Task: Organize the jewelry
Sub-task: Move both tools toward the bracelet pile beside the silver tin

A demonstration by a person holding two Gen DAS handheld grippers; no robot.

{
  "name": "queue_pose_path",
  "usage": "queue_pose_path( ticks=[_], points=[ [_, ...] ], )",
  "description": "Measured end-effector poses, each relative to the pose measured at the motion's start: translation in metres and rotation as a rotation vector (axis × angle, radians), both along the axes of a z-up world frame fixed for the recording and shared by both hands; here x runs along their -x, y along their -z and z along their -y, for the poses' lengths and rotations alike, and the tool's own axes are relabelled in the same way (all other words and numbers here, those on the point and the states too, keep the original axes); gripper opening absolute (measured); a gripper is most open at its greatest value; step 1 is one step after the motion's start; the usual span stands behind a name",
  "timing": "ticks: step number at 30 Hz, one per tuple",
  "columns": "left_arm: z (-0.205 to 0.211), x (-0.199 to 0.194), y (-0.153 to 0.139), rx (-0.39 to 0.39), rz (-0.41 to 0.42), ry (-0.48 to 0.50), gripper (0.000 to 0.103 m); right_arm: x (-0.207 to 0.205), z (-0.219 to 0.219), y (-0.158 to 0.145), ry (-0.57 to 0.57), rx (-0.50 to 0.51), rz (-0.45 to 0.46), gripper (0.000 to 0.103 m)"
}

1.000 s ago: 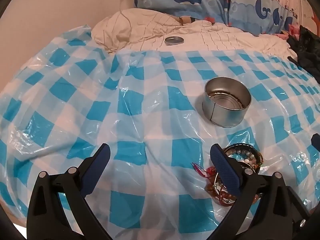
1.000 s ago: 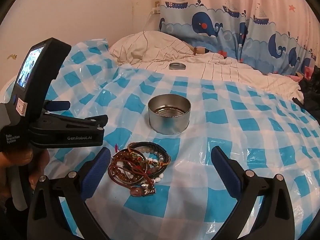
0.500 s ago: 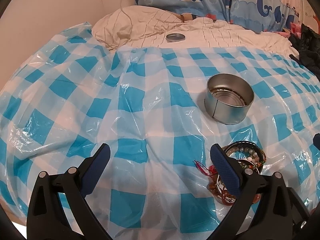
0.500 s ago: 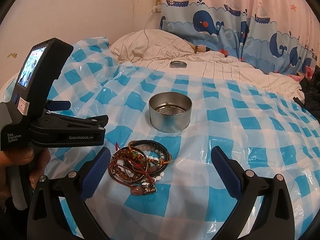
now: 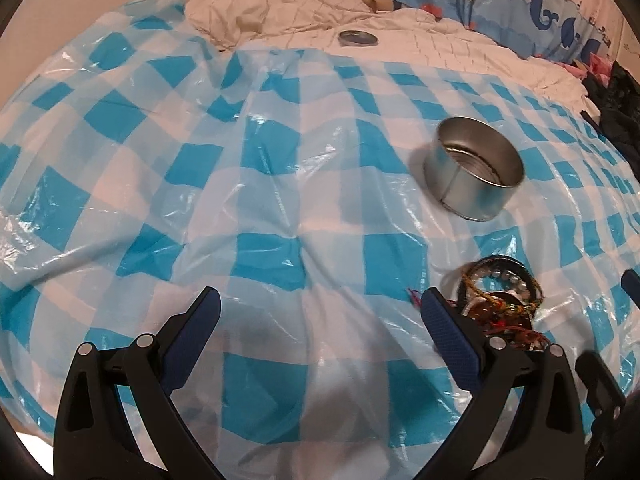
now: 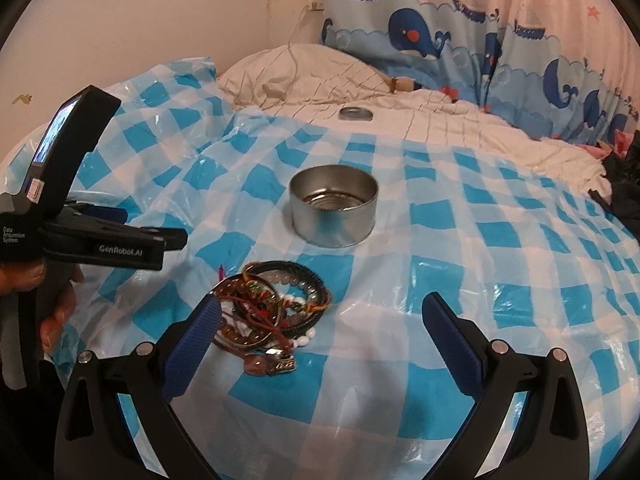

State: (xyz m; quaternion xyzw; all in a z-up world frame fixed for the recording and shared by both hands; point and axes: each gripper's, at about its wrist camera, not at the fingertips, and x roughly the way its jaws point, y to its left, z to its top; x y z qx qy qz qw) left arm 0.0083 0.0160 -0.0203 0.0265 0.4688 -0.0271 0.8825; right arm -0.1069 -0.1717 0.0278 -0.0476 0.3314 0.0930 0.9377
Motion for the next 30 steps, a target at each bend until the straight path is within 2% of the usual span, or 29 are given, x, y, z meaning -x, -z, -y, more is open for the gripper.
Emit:
queue_pose_path(
  ticks=[3,11,21,28,30],
  points=[
    [0.001,0.001,0.0,-0.03,0.018,-0.007,0.096,0.0,-0.006,0.004,-0.03,0.007,-0.018,0.097],
    [0.009,-0.004,0.007,0.013,-0.051,0.053,0.096,-0.005,-0.013,0.016,-0.044,0.041,-0.06,0.097],
    [0.024,0.001,0.006,0.039,-0.029,0.089,0.096,-0.008,-0.006,0.017,-0.021,0.048,-0.066,0.097],
    [0.039,0.002,0.0,-0.064,0.034,0.123,0.096,-0.009,-0.003,0.019,-0.021,0.049,-0.074,0.097],
    [0.041,0.003,-0.001,-0.068,0.035,0.133,0.096,-0.009,-0.005,0.021,-0.022,0.049,-0.075,0.097]
  ],
)
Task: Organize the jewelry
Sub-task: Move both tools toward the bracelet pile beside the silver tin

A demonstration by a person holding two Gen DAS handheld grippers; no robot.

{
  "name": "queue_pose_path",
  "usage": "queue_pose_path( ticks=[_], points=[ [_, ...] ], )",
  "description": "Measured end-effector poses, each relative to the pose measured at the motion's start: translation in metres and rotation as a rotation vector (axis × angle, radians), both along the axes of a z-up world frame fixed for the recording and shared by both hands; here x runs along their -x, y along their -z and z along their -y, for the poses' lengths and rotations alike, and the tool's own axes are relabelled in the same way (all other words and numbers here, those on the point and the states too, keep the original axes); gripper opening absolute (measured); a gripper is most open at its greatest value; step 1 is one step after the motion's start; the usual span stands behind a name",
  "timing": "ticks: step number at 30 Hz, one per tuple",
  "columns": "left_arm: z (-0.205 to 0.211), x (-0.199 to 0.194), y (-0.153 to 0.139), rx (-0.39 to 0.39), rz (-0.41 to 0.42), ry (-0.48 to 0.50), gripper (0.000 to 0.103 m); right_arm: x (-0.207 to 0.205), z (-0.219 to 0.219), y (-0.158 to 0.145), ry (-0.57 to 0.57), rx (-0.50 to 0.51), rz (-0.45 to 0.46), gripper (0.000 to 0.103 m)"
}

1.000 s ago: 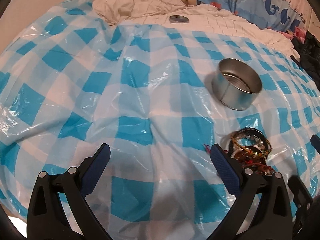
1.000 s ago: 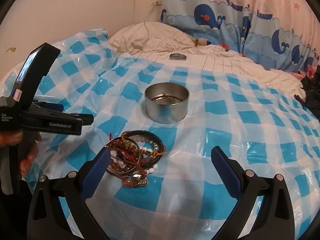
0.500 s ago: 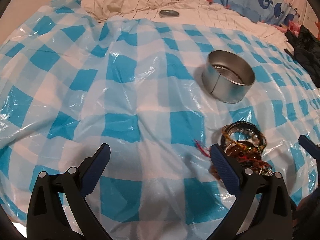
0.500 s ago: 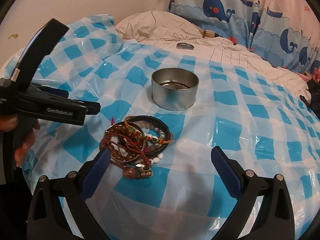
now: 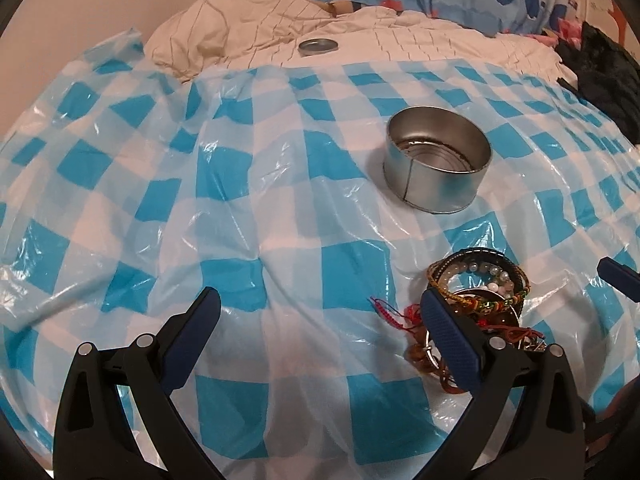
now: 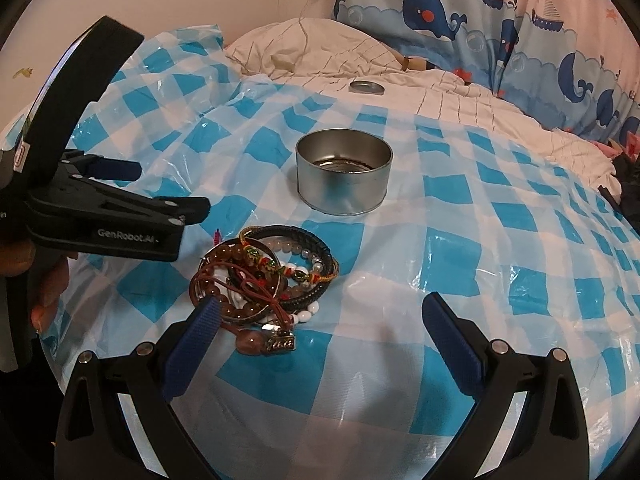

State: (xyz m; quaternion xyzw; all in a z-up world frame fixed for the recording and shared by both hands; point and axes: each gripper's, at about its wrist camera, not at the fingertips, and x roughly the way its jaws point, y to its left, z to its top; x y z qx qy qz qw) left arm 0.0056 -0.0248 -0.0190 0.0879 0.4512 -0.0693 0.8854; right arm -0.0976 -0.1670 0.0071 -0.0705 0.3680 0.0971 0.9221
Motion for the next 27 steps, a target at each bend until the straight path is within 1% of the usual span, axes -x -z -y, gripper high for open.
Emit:
queue_pose_path(
  ticks=[9,14,22,25,26,27],
  points=[
    [0.01,-0.002,0.001,-0.012,0.01,0.025,0.096,0.001,-0.007,0.002,-0.018,-0.009,0.002,0.097],
    [0.012,-0.004,0.002,0.012,-0.003,0.032,0.096,0.0,-0.008,0.001,-0.019,-0.01,0.001,0.097],
    [0.016,-0.004,0.005,0.021,-0.012,0.039,0.096,0.0,-0.008,0.001,-0.018,-0.01,0.001,0.097],
    [0.013,-0.007,0.007,0.105,-0.064,0.055,0.096,0.0,-0.008,0.001,-0.018,-0.008,0.002,0.097],
    [0.011,-0.01,0.009,0.163,-0.099,0.067,0.096,0.0,-0.008,0.001,-0.017,-0.009,0.001,0.097],
    [0.01,-0.011,0.01,0.199,-0.117,0.071,0.096,0.001,-0.007,0.001,-0.017,-0.009,0.001,0.097]
  ],
)
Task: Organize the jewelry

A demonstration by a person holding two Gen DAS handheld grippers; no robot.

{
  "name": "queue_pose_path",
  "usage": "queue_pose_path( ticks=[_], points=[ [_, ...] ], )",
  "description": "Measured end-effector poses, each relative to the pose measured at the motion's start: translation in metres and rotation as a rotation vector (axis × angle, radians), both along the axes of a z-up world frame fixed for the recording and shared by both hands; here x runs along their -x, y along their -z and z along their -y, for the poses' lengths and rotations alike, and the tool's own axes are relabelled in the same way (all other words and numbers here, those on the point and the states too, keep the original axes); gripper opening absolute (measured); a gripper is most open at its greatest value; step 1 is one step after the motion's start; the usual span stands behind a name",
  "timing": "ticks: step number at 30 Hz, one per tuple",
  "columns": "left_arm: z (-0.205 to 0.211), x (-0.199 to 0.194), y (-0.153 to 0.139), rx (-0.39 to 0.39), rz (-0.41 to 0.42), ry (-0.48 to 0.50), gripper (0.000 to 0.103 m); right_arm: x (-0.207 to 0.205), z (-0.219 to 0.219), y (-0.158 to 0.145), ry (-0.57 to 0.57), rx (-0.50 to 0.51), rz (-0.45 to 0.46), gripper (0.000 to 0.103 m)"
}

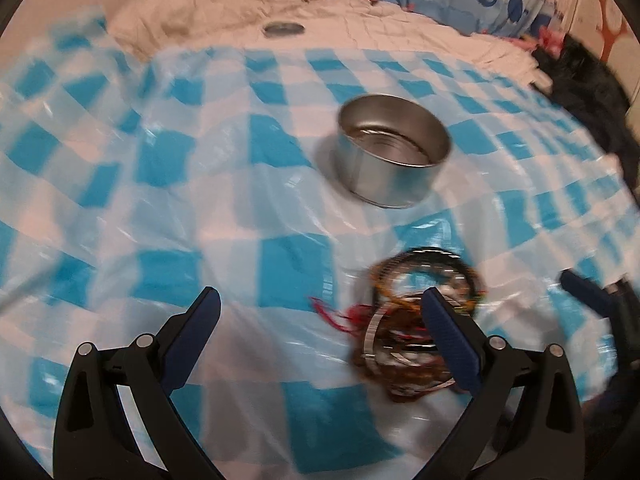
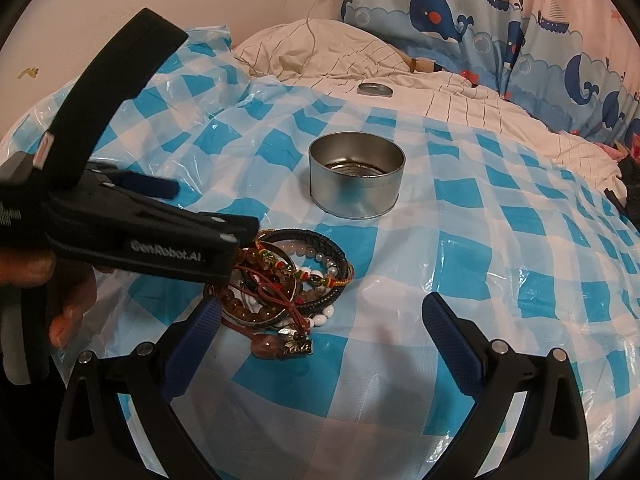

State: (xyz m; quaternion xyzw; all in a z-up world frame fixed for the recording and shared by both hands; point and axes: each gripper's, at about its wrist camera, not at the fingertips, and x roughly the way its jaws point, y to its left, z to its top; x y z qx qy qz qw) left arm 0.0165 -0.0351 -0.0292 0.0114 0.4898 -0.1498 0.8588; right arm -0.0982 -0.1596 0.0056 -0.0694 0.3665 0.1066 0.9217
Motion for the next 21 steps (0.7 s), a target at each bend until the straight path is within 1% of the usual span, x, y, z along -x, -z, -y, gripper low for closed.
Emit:
queue_pose_path(
  ticks=[3,5,10,14,16,18,20,21],
  points=[
    [-0.003,-0.006,0.005,0.141,-0.077,-0.004,0.096,0.0,0.0,-0.001,0.003,0.001,0.001,0.097],
    [0.0,-0.008,0.007,0.194,-0.104,-0.002,0.096,0.0,-0.001,-0.002,0.006,0.002,0.002,0.097],
    [0.016,-0.015,0.016,0.202,-0.133,0.001,0.096,-0.002,0.003,-0.003,0.02,-0.005,-0.002,0.097],
    [0.017,-0.026,0.027,0.256,-0.198,-0.026,0.096,-0.004,0.011,-0.004,0.043,-0.031,-0.01,0.097],
    [0.018,-0.028,0.031,0.274,-0.215,-0.038,0.095,-0.005,0.016,-0.004,0.057,-0.047,-0.015,0.097],
    [0.02,-0.03,0.032,0.28,-0.218,-0.041,0.089,-0.006,0.02,-0.004,0.066,-0.063,-0.02,0.097],
    [0.021,-0.029,0.032,0.264,-0.217,-0.042,0.074,-0.007,0.024,-0.004,0.075,-0.079,-0.025,0.097],
    [0.021,-0.028,0.031,0.253,-0.208,-0.042,0.069,-0.007,0.025,-0.004,0.078,-0.083,-0.026,0.097]
  ],
)
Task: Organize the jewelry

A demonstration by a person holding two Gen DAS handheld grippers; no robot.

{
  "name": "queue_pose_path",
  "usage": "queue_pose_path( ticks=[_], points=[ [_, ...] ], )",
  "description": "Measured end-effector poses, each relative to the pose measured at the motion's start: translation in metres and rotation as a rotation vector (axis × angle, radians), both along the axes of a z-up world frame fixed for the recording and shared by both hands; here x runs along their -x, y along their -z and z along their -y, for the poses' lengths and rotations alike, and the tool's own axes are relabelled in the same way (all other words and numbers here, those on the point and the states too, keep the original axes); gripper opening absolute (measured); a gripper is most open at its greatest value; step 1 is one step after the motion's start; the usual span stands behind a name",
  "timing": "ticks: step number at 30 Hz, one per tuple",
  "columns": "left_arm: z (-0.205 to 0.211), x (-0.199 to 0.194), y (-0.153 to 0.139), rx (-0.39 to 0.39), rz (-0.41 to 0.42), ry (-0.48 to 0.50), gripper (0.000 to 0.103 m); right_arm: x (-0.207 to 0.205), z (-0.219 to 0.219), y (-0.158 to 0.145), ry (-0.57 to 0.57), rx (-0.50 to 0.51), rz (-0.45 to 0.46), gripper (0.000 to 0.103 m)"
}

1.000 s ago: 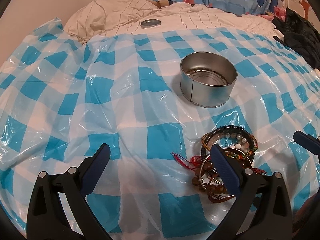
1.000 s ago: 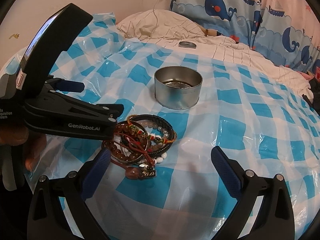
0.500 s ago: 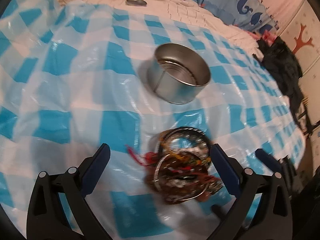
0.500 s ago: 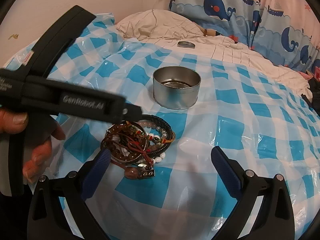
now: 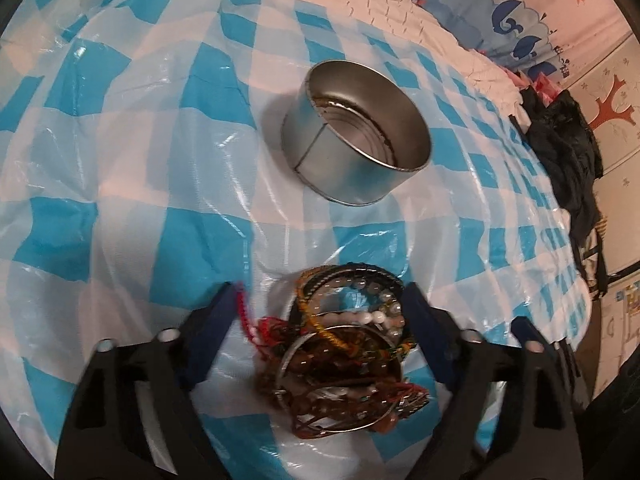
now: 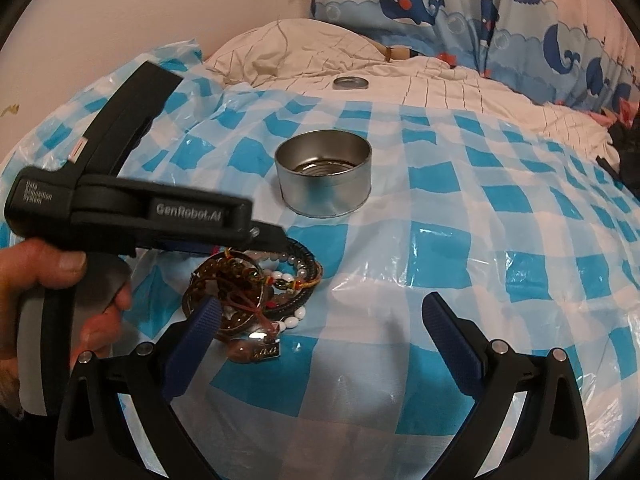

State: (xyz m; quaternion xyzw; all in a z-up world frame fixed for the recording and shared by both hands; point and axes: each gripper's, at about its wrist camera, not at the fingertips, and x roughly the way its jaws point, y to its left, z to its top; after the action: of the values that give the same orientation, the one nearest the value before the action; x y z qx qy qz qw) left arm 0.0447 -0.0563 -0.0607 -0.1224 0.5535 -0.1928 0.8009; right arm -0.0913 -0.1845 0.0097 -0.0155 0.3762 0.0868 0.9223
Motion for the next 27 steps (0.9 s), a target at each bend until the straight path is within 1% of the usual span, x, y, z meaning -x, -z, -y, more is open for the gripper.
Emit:
queue_pose_path(
  ticks=[1,2,4,5,9,10,11,15,21,22,24,25,26,27],
  points=[
    [-0.002,0.0,-0.001,-0.008,0.004,0.001,0.059,0.0,0.001,0.0,0.004,-0.004,-0.002,0.097],
    [-0.003,0.0,-0.002,-0.011,0.012,0.004,0.038,-0.001,0.002,0.0,0.006,-0.008,-0.003,0.097],
    [-0.009,-0.002,-0.003,-0.003,0.011,0.007,0.018,-0.001,0.002,0.0,0.009,-0.011,-0.003,0.097],
    [-0.008,-0.001,-0.004,-0.006,0.018,0.018,0.014,0.0,0.003,0.0,0.009,-0.011,-0.003,0.097],
    [-0.008,0.003,-0.013,-0.004,0.058,0.05,0.01,0.0,0.003,0.0,0.008,-0.01,-0.005,0.097],
    [-0.01,0.004,-0.015,0.006,0.067,0.05,0.004,0.0,0.003,0.0,0.008,-0.009,-0.005,0.097],
    [-0.012,0.004,-0.019,0.021,0.084,0.047,0.002,0.0,0.003,0.0,0.008,-0.011,-0.004,0.097],
    [-0.021,0.008,-0.036,0.072,0.147,0.03,0.002,0.0,0.004,0.001,0.008,-0.012,-0.006,0.097],
    [-0.027,0.009,-0.043,0.105,0.164,0.023,0.002,-0.001,0.003,0.004,0.001,-0.003,-0.012,0.097],
    [-0.029,0.01,-0.046,0.133,0.177,0.024,0.002,0.0,0.003,0.004,0.002,-0.004,-0.012,0.097],
    [-0.032,0.014,-0.057,0.213,0.229,0.036,0.002,-0.001,0.002,0.004,0.002,-0.006,-0.013,0.097],
    [-0.035,0.016,-0.065,0.253,0.266,0.044,0.002,-0.001,0.002,0.004,0.002,-0.006,-0.012,0.097],
    [-0.038,0.021,-0.076,0.299,0.322,0.051,0.002,-0.001,0.002,0.004,0.001,-0.008,-0.013,0.097],
    [-0.04,0.024,-0.083,0.312,0.356,0.054,0.002,-0.001,0.001,0.004,-0.001,-0.01,-0.012,0.097]
  ],
)
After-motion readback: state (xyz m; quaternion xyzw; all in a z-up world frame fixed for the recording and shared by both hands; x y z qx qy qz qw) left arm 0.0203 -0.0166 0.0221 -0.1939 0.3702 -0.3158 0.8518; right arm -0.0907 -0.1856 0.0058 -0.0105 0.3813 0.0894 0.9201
